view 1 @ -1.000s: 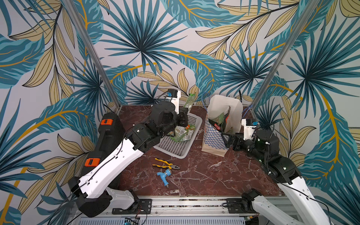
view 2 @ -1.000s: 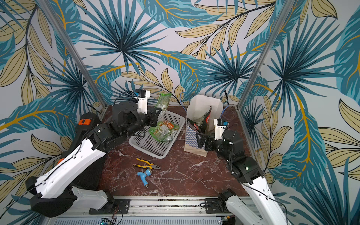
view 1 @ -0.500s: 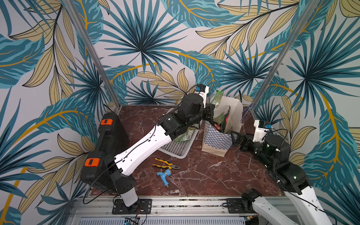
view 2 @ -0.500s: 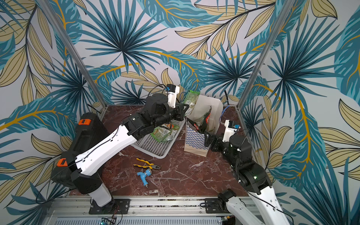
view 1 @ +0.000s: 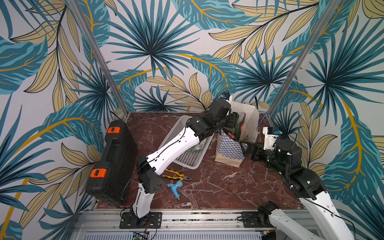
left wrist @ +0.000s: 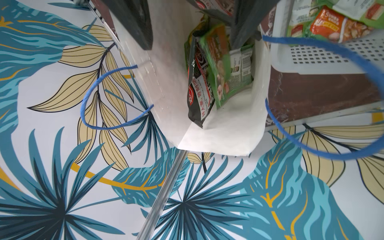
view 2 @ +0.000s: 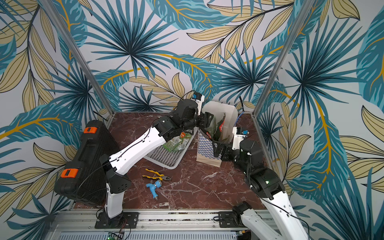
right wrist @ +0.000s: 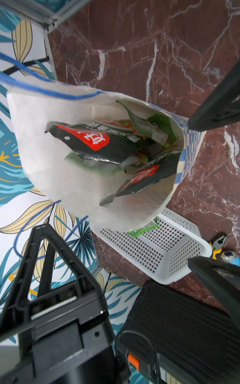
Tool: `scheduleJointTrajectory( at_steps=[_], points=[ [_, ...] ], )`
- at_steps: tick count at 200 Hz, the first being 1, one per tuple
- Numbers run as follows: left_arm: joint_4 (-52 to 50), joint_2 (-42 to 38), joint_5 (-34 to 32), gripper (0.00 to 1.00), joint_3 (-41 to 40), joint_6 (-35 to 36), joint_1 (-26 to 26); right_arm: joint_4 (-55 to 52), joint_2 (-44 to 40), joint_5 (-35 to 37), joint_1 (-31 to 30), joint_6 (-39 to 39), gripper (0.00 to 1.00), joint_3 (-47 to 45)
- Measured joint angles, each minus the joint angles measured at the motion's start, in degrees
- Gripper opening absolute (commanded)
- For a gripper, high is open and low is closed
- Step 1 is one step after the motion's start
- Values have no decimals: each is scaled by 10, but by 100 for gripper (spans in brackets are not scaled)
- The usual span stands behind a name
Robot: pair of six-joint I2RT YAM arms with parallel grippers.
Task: Place the condiment packets inside the bag
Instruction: Place the condiment packet in the paper bag.
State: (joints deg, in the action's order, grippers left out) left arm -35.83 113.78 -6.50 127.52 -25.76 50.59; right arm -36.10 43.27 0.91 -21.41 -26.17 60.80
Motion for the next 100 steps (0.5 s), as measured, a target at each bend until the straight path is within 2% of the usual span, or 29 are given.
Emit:
scheduleJointTrajectory(
  at_steps=[24, 64, 100],
  points=[
    [5, -65, -4, 100, -76, 5, 0, 9, 6, -36, 0, 0, 100, 0],
    [12, -218, -52, 100, -209, 30, -1, 33, 30, -85, -11, 2, 99, 0],
    [35, -326, -94, 100, -339, 39, -23, 37, 74, -94, -64, 18, 99, 25]
  ],
)
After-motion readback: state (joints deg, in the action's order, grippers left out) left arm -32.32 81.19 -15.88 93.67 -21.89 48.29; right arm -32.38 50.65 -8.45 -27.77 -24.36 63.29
